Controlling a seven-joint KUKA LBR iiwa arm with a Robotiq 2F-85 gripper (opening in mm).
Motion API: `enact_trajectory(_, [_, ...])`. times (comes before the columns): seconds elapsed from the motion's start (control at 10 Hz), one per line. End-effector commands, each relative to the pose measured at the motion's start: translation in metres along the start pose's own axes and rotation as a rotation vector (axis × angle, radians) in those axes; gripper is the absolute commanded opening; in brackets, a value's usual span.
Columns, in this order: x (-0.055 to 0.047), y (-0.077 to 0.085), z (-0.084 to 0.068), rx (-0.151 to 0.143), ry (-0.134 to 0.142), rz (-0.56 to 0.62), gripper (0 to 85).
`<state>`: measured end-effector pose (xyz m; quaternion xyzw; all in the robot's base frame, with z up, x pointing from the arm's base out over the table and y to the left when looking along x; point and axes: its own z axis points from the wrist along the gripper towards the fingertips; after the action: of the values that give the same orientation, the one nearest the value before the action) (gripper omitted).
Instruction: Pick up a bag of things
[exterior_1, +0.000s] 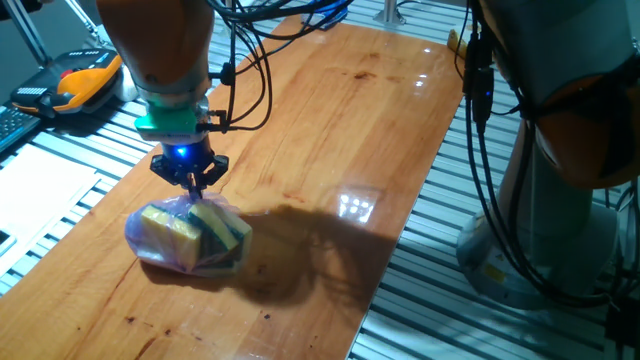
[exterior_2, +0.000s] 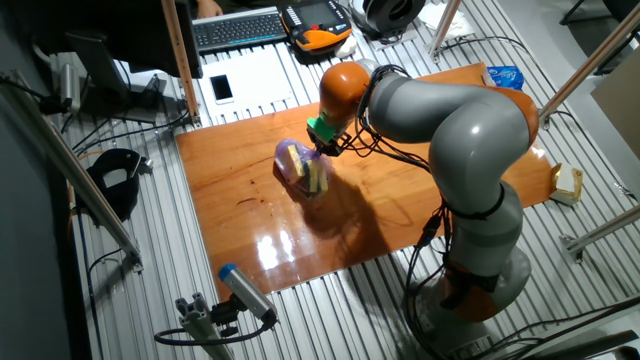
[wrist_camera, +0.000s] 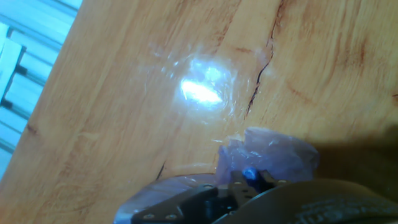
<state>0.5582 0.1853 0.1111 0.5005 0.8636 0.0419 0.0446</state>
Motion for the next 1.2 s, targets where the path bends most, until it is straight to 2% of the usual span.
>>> enact_trajectory(0.0, [0.0,0.0,0.0,0.001,0.006,-0.009,0.0])
enact_trajectory(0.3, [0.0,0.0,0.0,-0.017,0.02,-0.042,0.0])
enact_trajectory(0.4, [0.0,0.0,-0.001,-0.002,0.019,-0.064,0.0])
enact_trajectory(0.6, [-0.002,0.0,-0.006,0.021,0.035,-0.095,0.0])
enact_trajectory(0.8, [-0.008,-0.002,-0.019,0.03,0.067,-0.124,0.0])
enact_trajectory(0.9, [-0.012,-0.003,-0.024,0.039,0.072,-0.143,0.0])
enact_trajectory(1.1, [-0.015,-0.006,-0.028,0.039,0.081,-0.164,0.0])
